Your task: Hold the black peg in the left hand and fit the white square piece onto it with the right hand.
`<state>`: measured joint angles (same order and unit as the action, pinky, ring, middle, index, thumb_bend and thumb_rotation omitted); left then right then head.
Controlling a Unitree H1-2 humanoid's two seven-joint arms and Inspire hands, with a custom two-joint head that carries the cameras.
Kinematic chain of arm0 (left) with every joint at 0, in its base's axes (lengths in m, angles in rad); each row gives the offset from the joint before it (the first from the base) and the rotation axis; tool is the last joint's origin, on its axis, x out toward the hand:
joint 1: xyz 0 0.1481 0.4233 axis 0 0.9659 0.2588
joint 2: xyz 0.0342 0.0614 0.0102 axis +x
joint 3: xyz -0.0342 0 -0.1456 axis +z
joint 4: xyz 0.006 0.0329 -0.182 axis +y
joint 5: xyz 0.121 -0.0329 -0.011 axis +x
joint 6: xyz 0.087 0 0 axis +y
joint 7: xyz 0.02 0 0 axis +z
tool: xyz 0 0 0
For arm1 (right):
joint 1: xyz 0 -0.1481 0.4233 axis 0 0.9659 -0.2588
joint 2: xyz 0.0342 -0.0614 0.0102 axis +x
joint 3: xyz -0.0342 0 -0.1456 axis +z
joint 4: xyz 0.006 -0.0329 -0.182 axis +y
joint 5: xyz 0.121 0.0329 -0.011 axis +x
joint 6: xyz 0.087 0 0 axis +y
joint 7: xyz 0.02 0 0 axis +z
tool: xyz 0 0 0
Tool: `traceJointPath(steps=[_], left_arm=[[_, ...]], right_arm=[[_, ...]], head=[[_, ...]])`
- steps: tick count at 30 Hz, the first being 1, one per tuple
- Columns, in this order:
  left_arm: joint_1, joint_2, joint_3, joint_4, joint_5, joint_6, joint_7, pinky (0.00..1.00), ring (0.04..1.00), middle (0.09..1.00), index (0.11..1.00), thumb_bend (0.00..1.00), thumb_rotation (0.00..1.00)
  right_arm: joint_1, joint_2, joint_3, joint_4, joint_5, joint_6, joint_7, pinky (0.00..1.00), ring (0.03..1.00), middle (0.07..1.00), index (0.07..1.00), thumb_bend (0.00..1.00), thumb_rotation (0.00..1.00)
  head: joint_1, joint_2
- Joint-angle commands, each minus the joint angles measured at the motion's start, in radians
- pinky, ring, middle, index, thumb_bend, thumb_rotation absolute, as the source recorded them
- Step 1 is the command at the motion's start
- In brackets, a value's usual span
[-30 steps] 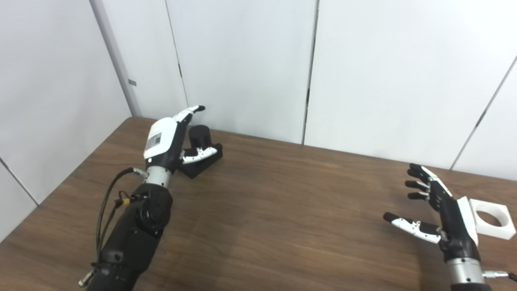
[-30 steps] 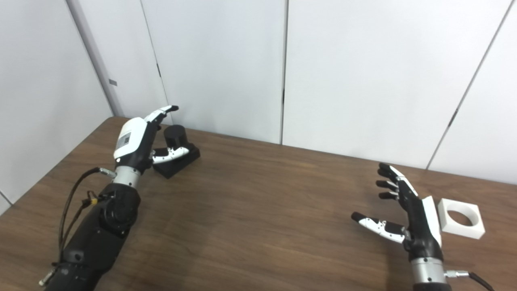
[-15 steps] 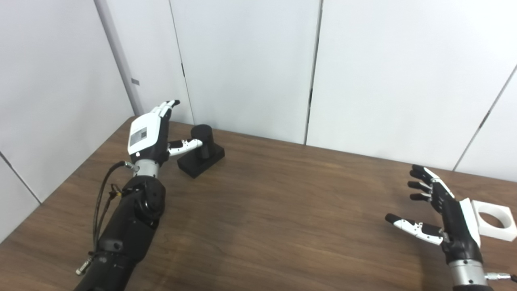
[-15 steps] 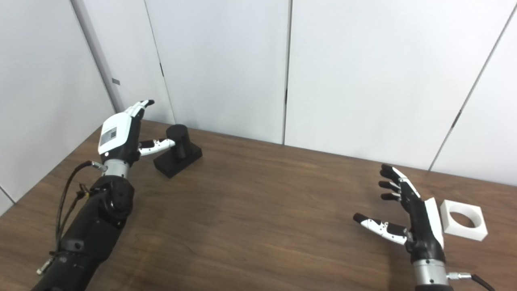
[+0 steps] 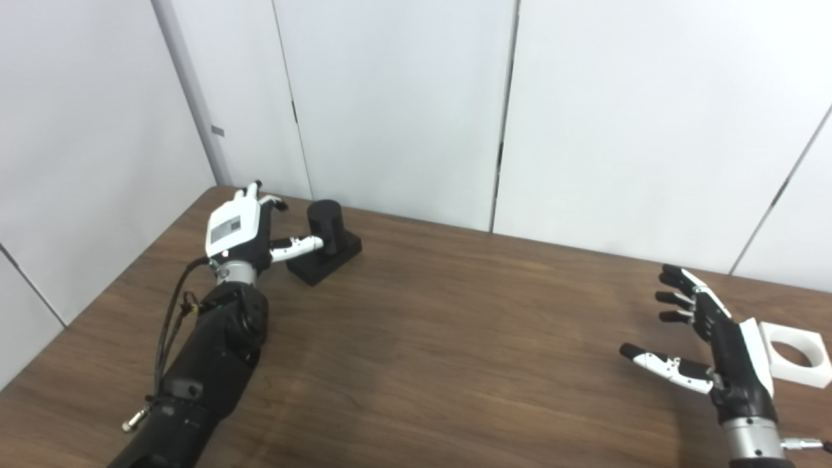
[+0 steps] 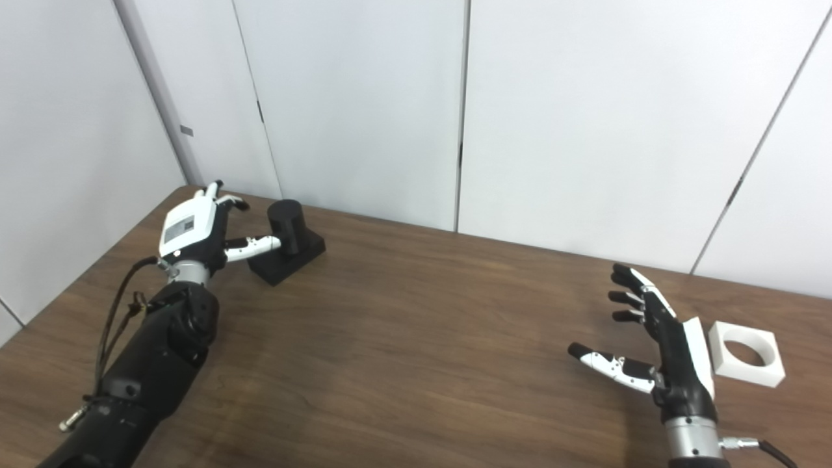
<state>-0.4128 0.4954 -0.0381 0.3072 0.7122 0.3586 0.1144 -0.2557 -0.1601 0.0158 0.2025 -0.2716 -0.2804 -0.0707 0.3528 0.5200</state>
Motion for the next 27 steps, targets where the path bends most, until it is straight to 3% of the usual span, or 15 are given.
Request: traceJointPath(steps=[1, 16, 27], left_arm=[[-0.053, 0.046, 0.002, -0.033, -0.003, 0.005, -0.012, 1.00, 1.000, 1.000, 0.723, 1.00, 0.72], [-0.072, 0.085, -0.074, -0.037, 0.021, 0.040, -0.099, 1.00, 1.000, 1.000, 0.734, 1.00, 0.73], [-0.080, 0.096, -0.138, 0.005, 0.060, 0.035, -0.099, 0.96, 1.000, 1.000, 0.747, 1.00, 0.69]], right_arm=[[-0.028, -0.012, -0.003, -0.040, -0.002, -0.007, -0.004, 0.64, 0.753, 0.835, 0.840, 0.63, 0.10], [-0.026, -0.008, -0.005, -0.047, 0.003, -0.001, -0.004, 0.65, 0.752, 0.836, 0.838, 0.63, 0.11], [-0.025, -0.007, -0.006, -0.053, 0.002, 0.005, -0.002, 0.65, 0.752, 0.836, 0.838, 0.63, 0.12]], head=[[0.000, 0.000], [-0.004, 0.009], [-0.010, 0.015]])
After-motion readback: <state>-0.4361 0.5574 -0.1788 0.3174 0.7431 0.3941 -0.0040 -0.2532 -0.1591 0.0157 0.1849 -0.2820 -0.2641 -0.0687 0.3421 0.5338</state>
